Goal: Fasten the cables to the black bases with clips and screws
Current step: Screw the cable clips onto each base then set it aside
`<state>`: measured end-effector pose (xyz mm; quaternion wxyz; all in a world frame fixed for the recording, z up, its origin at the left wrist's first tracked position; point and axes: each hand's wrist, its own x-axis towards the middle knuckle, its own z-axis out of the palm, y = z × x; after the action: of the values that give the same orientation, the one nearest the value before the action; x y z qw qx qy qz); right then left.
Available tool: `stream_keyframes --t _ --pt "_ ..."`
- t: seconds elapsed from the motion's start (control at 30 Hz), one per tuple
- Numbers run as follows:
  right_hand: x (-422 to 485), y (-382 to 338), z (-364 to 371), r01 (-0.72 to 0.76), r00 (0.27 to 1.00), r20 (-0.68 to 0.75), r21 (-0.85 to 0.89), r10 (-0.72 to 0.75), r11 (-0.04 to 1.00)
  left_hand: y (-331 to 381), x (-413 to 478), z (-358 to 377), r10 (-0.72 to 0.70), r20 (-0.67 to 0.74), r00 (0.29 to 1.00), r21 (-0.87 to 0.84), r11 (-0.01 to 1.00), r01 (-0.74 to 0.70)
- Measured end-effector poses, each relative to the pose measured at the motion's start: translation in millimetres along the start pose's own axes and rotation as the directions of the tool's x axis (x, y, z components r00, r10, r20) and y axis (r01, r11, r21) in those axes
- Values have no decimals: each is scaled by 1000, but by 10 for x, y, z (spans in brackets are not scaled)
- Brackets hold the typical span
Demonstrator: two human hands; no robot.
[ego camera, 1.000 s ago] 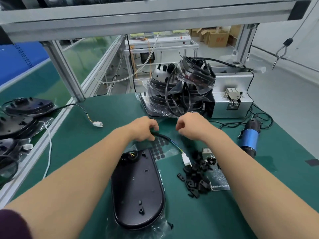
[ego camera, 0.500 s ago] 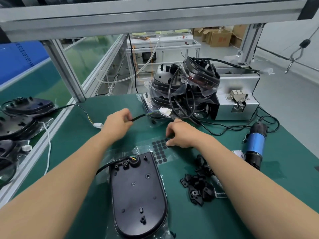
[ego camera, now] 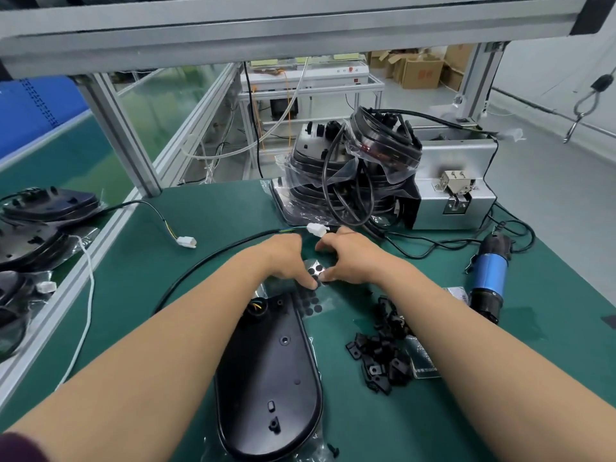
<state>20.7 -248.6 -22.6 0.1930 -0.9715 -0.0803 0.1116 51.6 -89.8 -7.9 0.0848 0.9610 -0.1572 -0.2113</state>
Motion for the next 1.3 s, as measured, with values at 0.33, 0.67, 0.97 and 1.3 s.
stream_keyframes --t 0.33,0.67,0.97,1.3 --pt "-135 122 77 163 947 -303 184 -102 969 25 32 -11 -70 61 996 -653 752 92" --pt "-238 117 264 353 815 -508 58 -277 934 96 86 -61 -209 161 965 -704 661 260" --pt "-274 36 213 337 803 -450 -199 -391 920 158 99 -106 -266 183 946 -677 664 318" --pt "-263 17 258 308 854 -434 -25 -288 951 139 99 -110 -241 225 944 -661 674 330"
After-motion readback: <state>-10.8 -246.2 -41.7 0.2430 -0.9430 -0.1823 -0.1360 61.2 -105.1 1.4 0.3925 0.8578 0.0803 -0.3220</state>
